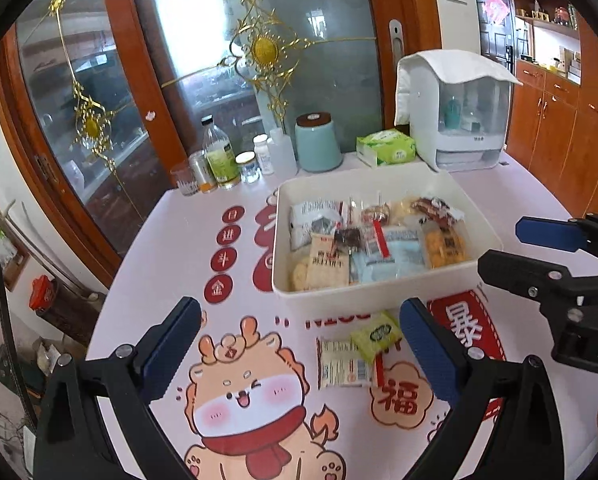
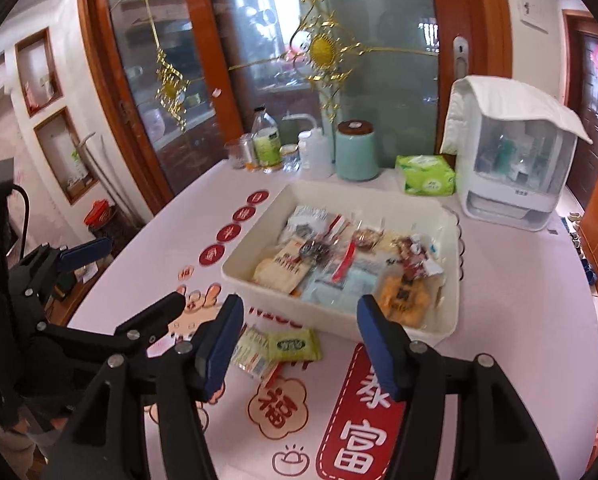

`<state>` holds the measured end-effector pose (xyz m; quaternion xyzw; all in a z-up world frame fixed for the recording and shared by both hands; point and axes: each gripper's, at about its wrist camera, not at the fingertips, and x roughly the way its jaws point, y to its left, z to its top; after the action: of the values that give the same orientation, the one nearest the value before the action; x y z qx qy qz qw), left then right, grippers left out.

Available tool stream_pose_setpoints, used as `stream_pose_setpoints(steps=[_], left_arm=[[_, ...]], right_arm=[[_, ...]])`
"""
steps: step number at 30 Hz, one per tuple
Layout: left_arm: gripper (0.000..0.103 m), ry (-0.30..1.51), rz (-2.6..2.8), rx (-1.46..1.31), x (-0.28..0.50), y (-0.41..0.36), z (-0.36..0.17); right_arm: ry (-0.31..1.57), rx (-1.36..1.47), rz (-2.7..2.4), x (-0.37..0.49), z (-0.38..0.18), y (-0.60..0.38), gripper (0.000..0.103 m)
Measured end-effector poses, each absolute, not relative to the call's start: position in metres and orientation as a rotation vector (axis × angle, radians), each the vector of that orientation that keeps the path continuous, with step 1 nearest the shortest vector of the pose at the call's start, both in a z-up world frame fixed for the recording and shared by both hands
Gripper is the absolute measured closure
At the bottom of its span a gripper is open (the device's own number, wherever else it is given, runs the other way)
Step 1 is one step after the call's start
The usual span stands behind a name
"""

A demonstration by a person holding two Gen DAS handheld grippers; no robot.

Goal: Organize snacks
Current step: 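Grasp the cream wafer pack with the left tool while the right tool grasps the green pack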

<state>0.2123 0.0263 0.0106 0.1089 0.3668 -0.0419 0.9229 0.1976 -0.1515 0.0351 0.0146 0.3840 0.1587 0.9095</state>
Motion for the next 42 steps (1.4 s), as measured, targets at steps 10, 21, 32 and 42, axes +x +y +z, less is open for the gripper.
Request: stream_pose_setpoints(steps=[10, 21, 32, 42], left_arm=[[0.004, 0.868, -0.097, 0.15, 0.219, 0.043, -0.089], [0.004, 1.013, -0.126, 0.054, 0.244, 0.042, -0.167], [0.004, 1.03, -0.135, 0.069, 0.259, 0.027, -0.179], [0.003, 1.06, -0.17, 0.043, 0.268, 0.023, -0.186]], right_arm=[[0.964, 0.076, 0.362, 0.227, -0.059, -0.143, 0.043], [1.096, 0.05, 0.445, 0.269, -0.137, -0.106, 0.043], [1.089, -0.067, 0.467, 0.284, -0.159, -0.088, 0.033], [1.116, -0.047, 0.465, 0.283, -0.155, -0.098, 0.051]])
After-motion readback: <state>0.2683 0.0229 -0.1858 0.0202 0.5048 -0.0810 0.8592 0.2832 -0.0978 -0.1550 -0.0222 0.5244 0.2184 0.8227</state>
